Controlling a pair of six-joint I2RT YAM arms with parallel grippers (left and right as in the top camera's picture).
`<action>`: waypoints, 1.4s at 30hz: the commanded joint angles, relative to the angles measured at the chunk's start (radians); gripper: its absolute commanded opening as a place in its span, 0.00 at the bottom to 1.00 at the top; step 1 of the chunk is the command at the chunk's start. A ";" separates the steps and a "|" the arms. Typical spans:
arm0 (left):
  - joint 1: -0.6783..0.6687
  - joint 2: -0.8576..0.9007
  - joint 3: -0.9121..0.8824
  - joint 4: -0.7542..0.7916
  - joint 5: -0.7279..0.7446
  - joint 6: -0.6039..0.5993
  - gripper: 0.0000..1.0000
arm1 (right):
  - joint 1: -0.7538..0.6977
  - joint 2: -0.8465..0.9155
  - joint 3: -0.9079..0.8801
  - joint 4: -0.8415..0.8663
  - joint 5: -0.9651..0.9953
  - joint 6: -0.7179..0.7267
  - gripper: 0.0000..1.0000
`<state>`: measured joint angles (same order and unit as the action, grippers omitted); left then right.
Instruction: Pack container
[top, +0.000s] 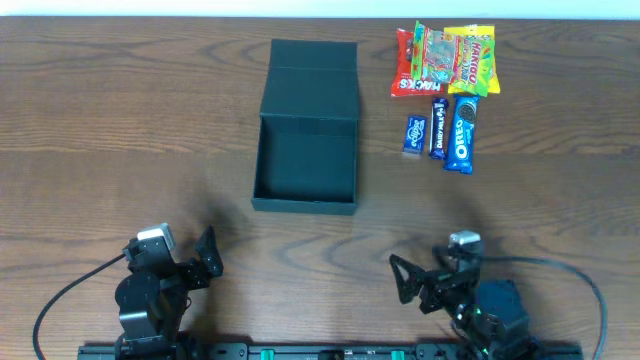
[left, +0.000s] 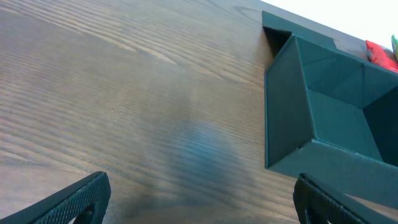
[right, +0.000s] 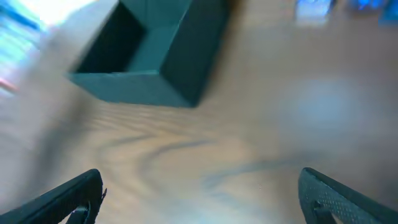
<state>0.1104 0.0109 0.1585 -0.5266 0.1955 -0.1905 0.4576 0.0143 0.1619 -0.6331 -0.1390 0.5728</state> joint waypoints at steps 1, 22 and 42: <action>0.000 -0.006 -0.014 0.001 0.004 0.003 0.95 | -0.009 -0.009 0.000 -0.003 -0.147 0.456 0.99; 0.000 -0.006 -0.014 0.001 0.004 0.003 0.95 | -0.346 0.634 0.416 0.465 0.020 -0.002 0.99; 0.000 -0.006 -0.014 0.001 0.004 0.003 0.95 | -0.495 2.081 1.442 0.539 0.164 -0.350 0.99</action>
<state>0.1104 0.0101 0.1585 -0.5255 0.1955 -0.1905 -0.0315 2.0132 1.5192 -0.0929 -0.0154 0.2516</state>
